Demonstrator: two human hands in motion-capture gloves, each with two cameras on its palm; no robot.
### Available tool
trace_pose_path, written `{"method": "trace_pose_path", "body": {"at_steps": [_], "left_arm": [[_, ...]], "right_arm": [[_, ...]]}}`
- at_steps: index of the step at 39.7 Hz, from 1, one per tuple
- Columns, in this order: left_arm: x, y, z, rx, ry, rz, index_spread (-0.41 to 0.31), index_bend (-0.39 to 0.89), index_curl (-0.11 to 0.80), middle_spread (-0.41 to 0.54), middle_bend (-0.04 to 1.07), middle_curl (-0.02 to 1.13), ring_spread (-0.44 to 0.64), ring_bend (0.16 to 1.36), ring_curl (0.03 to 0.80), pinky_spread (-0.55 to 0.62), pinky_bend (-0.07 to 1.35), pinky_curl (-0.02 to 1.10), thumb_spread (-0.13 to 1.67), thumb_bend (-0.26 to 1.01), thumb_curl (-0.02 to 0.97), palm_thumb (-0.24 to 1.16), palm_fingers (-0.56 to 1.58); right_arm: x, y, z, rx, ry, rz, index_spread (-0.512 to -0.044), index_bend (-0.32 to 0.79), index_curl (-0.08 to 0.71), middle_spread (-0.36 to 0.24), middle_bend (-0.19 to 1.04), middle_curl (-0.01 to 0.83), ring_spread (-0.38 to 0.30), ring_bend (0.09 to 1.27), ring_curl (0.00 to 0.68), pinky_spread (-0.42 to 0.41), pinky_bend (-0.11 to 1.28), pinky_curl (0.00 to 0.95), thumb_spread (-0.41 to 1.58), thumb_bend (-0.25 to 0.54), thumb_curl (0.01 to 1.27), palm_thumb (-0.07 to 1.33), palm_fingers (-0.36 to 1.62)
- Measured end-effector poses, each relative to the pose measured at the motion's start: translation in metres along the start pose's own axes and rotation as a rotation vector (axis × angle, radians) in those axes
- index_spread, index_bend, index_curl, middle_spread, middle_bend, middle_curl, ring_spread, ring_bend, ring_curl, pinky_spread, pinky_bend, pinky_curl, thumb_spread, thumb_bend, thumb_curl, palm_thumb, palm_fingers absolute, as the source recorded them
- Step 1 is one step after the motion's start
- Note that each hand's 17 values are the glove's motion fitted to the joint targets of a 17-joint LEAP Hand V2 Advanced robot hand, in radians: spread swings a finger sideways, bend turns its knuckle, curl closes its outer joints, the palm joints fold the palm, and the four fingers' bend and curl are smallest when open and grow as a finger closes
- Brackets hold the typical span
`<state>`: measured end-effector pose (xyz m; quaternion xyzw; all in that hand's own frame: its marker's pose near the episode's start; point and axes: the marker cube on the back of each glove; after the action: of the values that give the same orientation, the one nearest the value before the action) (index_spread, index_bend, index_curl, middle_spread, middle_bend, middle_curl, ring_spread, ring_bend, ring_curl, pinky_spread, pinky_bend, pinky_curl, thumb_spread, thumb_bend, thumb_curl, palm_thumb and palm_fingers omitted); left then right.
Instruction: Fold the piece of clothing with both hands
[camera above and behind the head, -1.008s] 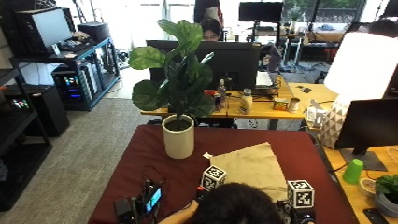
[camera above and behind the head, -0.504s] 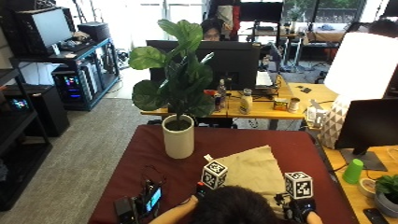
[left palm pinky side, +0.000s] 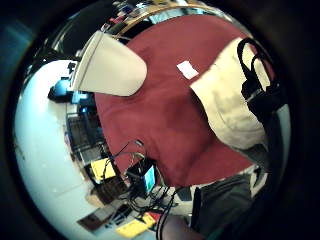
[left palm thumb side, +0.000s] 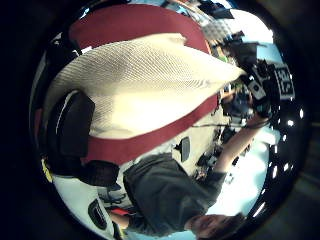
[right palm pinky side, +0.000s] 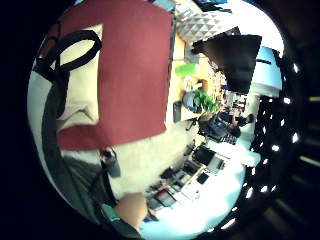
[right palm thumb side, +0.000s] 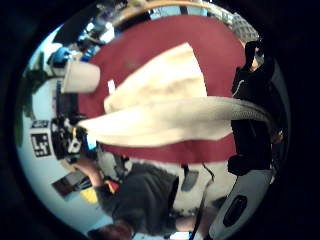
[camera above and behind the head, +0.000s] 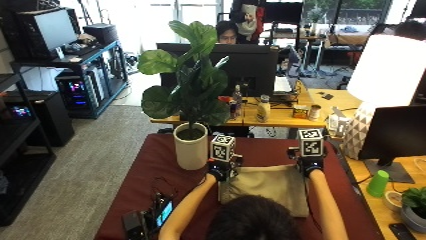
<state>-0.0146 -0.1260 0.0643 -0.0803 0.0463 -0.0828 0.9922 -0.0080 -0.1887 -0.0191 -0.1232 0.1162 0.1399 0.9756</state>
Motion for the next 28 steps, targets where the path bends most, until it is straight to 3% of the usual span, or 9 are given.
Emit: {"method": "trace_pose_path", "body": {"at_steps": [2, 4, 7, 9, 11, 12, 19, 24, 28], "left_arm": [[-0.005, -0.003, -0.002, -0.001, -0.008, -0.097, -0.248, 0.08, 0.319, -0.319, 0.35, 0.46, -0.35, 0.47, 0.392, -0.35, 0.36, 0.38, 1.39, 0.03, 0.228, 0.49, 1.14], [-0.01, -0.008, 0.006, -0.053, -0.015, -0.203, -0.247, 0.08, 0.313, -0.32, 0.36, 0.47, -0.35, 0.48, 0.394, -0.36, 0.35, 0.38, 1.39, 0.03, 0.225, 0.49, 1.14], [-0.018, -0.013, 0.026, -0.167, -0.057, -0.333, -0.237, 0.08, 0.302, -0.321, 0.39, 0.48, -0.35, 0.49, 0.399, -0.34, 0.33, 0.38, 1.4, 0.02, 0.221, 0.49, 1.11], [-0.021, -0.011, 0.036, -0.213, -0.118, -0.374, -0.223, 0.12, 0.307, -0.302, 0.36, 0.48, -0.32, 0.44, 0.392, -0.27, 0.26, 0.37, 1.41, 0.02, 0.219, 0.48, 0.94], [-0.021, -0.008, 0.043, -0.23, -0.161, -0.376, -0.21, 0.18, 0.33, -0.267, 0.29, 0.48, -0.27, 0.43, 0.413, -0.19, 0.22, 0.38, 1.4, 0.01, 0.219, 0.48, 0.75], [-0.02, -0.007, 0.045, -0.222, -0.169, -0.368, -0.196, 0.2, 0.344, -0.235, 0.2, 0.47, -0.24, 0.43, 0.42, -0.14, 0.21, 0.39, 1.39, -0.01, 0.212, 0.45, 0.63], [-0.002, -0.001, 0.045, 0.046, -0.128, -0.204, -0.167, 0.23, 0.379, -0.139, 0.09, 0.39, -0.14, 0.41, 0.385, 0.02, 0.18, 0.35, 1.36, -0.03, 0.195, 0.38, 0.54], [0.005, 0.014, 0.06, 0.017, -0.127, -0.183, -0.158, 0.24, 0.396, -0.103, 0.11, 0.36, -0.09, 0.42, 0.379, 0.08, 0.19, 0.34, 1.35, -0.03, 0.176, 0.31, 0.53], [0.003, 0.023, 0.086, -0.05, -0.155, -0.234, -0.144, 0.21, 0.403, -0.062, 0.09, 0.33, -0.05, 0.43, 0.381, 0.12, 0.22, 0.35, 1.35, -0.03, 0.165, 0.26, 0.46]], "right_arm": [[-0.012, -0.033, 0.009, 0.13, -0.026, 0.004, -0.259, 0.18, 0.375, -0.197, 0.4, 0.482, -0.232, 0.62, 0.458, -0.277, 0.49, 0.439, 1.09, 0.063, 0.39, 1.14, 1.29], [-0.022, -0.036, 0.013, 0.187, -0.054, 0.046, -0.26, 0.18, 0.381, -0.198, 0.41, 0.485, -0.233, 0.62, 0.46, -0.276, 0.48, 0.438, 1.1, 0.061, 0.38, 1.14, 1.28], [-0.035, -0.014, 0.016, 0.205, -0.106, 0.089, -0.263, 0.15, 0.381, -0.199, 0.41, 0.489, -0.234, 0.61, 0.457, -0.279, 0.47, 0.434, 1.13, 0.053, 0.38, 1.14, 1.22], [-0.043, -0.009, 0.028, 0.16, -0.154, 0.091, -0.269, 0.11, 0.367, -0.199, 0.36, 0.473, -0.232, 0.59, 0.451, -0.278, 0.5, 0.441, 1.14, 0.041, 0.38, 1.12, 1.13], [-0.047, -0.008, 0.041, 0.102, -0.191, 0.09, -0.277, 0.06, 0.343, -0.197, 0.29, 0.456, -0.225, 0.58, 0.447, -0.263, 0.52, 0.441, 1.15, 0.008, 0.37, 1.08, 1.01], [-0.048, -0.007, 0.046, 0.082, -0.197, 0.094, -0.281, 0.03, 0.329, -0.187, 0.25, 0.444, -0.216, 0.57, 0.447, -0.244, 0.54, 0.446, 1.16, -0.022, 0.36, 1.03, 0.92], [-0.044, 0.002, 0.067, 0.03, -0.186, 0.118, -0.289, 0.07, 0.29, -0.164, 0.22, 0.437, -0.191, 0.53, 0.431, -0.182, 0.53, 0.437, 1.19, -0.03, 0.34, 0.95, 0.83], [-0.041, 0.012, 0.085, -0.082, -0.172, 0.191, -0.284, 0.06, 0.262, -0.145, 0.22, 0.436, -0.167, 0.52, 0.42, -0.133, 0.51, 0.423, 1.2, -0.044, 0.32, 0.87, 0.8], [-0.044, 0.026, 0.11, -0.239, -0.132, 0.299, -0.273, 0.04, 0.236, -0.122, 0.21, 0.435, -0.149, 0.52, 0.42, -0.103, 0.53, 0.419, 1.21, -0.05, 0.31, 0.8, 0.76]]}}
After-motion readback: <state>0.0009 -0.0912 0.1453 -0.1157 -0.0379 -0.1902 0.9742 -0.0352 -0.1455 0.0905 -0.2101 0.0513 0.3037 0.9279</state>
